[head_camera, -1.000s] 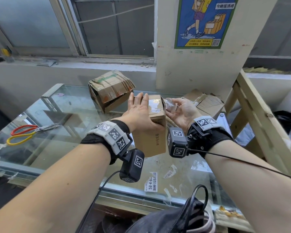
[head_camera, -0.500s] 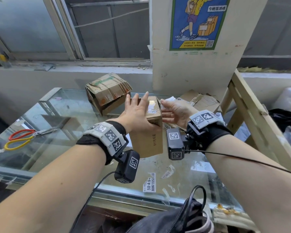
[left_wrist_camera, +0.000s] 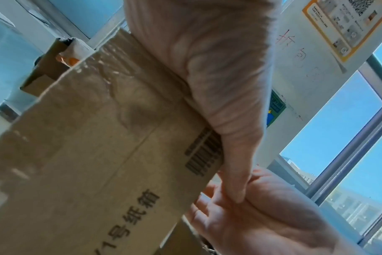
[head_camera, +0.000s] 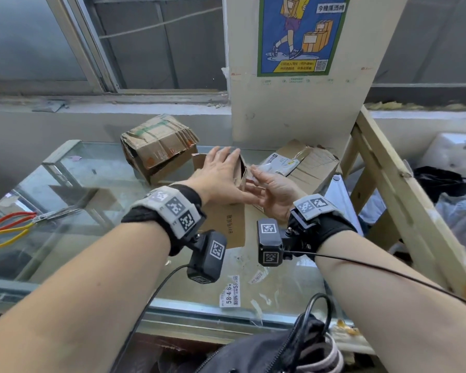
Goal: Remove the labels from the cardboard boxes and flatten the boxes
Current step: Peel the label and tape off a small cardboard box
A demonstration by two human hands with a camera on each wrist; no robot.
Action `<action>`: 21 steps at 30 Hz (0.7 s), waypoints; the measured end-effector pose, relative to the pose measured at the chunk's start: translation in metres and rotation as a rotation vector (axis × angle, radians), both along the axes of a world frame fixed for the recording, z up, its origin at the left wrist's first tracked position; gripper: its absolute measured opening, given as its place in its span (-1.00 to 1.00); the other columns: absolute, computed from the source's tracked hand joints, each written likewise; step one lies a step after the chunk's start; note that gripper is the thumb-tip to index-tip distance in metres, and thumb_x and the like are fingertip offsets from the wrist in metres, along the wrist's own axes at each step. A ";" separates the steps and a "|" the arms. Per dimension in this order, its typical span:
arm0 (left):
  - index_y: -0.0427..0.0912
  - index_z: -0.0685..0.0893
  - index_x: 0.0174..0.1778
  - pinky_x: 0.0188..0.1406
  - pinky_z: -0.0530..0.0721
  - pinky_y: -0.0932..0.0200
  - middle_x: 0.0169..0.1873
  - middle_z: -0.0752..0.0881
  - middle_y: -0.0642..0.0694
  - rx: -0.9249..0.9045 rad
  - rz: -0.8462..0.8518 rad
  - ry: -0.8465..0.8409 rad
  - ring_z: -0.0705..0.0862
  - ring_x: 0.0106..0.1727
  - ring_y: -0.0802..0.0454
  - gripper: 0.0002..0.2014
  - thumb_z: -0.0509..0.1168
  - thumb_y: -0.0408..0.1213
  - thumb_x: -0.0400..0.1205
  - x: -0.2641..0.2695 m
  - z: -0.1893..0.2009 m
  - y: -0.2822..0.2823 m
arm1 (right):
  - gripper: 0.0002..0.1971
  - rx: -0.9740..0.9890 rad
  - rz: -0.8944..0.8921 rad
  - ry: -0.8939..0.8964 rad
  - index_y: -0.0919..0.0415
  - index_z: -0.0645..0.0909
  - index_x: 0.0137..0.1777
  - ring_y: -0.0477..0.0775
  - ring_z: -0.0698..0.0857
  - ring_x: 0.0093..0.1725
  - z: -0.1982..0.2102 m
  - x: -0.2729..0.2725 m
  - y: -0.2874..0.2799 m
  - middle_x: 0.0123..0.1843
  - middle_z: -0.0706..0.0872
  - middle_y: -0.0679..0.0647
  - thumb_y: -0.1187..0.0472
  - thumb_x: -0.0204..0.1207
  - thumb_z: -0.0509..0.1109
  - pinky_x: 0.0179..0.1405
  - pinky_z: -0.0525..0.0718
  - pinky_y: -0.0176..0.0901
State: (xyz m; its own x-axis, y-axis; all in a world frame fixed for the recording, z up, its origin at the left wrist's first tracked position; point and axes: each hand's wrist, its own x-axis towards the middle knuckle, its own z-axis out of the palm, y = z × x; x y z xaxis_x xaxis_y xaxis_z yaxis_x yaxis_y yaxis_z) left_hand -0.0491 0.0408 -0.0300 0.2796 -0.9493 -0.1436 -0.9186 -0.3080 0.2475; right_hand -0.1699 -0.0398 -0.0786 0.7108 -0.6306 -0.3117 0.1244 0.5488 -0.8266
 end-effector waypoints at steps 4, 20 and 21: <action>-0.06 -0.10 0.71 0.68 -0.07 -0.09 0.70 -0.08 0.05 -0.035 -0.005 0.030 -0.25 0.69 0.02 0.18 0.41 0.37 0.36 0.002 -0.002 0.003 | -0.82 0.079 0.013 -0.091 0.16 0.66 -0.03 -0.07 0.65 -0.14 -0.007 0.003 0.005 -0.25 0.79 -0.02 0.11 0.63 0.27 -0.05 0.59 -0.24; 0.03 0.02 0.71 0.66 -0.01 -0.18 0.69 -0.01 0.12 -0.108 0.056 0.153 -0.21 0.68 0.14 -0.32 0.12 0.05 0.69 0.006 -0.005 0.005 | -0.82 0.141 -0.002 -0.165 0.19 0.60 0.03 -0.05 0.62 0.04 -0.018 0.004 0.010 0.02 0.70 0.05 0.12 0.65 0.23 0.19 0.54 -0.24; 0.04 0.01 0.71 0.66 -0.01 -0.18 0.69 -0.01 0.13 -0.105 0.058 0.155 -0.22 0.68 0.15 -0.32 0.12 0.04 0.69 0.006 -0.005 0.005 | -0.82 0.149 -0.005 -0.173 0.20 0.60 0.02 -0.04 0.63 0.04 -0.018 0.004 0.011 0.00 0.70 0.05 0.13 0.66 0.22 0.18 0.55 -0.25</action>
State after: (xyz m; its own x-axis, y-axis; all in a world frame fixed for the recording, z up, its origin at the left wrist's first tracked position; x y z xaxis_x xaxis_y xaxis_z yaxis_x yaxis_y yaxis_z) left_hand -0.0427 0.0460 -0.0347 0.3163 -0.9443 -0.0903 -0.8484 -0.3242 0.4184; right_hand -0.1658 -0.0291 -0.0965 0.7590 -0.5902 -0.2748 0.2604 0.6620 -0.7028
